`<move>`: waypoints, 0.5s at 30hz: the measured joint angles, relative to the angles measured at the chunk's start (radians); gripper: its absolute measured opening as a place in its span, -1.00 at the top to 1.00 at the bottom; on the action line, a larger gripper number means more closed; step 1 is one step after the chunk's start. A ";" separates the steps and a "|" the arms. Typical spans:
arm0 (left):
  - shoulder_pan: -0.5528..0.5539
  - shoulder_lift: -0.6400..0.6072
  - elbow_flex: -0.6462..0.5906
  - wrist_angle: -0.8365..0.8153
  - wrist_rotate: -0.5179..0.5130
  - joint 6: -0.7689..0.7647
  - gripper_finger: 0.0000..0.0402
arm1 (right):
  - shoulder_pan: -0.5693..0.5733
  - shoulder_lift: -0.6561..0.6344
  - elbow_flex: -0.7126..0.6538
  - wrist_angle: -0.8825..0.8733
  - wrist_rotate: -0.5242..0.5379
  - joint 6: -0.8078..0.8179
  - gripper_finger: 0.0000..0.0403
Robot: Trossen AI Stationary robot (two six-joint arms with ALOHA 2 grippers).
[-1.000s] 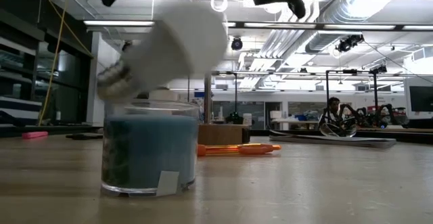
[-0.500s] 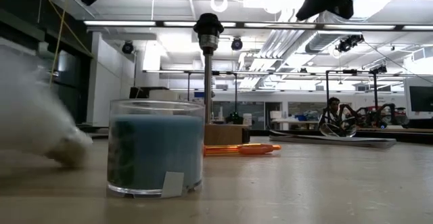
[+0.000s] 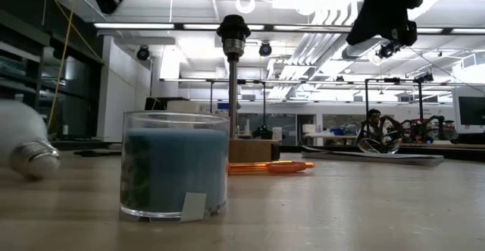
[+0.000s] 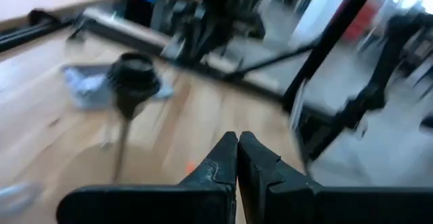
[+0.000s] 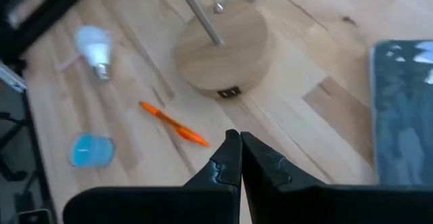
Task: Screw lightbulb
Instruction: Return to Home Position
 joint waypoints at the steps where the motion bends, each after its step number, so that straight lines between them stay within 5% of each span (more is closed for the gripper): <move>1: 0.005 0.016 -0.050 0.116 -0.001 0.006 1.00 | -0.001 -0.002 -0.002 0.016 0.000 -0.001 1.00; 6: 0.081 0.134 -0.235 0.538 0.043 -0.030 1.00 | -0.015 -0.034 0.008 0.041 -0.012 -0.041 1.00; 15: 0.312 0.258 -0.317 0.703 0.349 0.007 1.00 | -0.021 -0.234 0.011 0.021 0.011 -0.018 1.00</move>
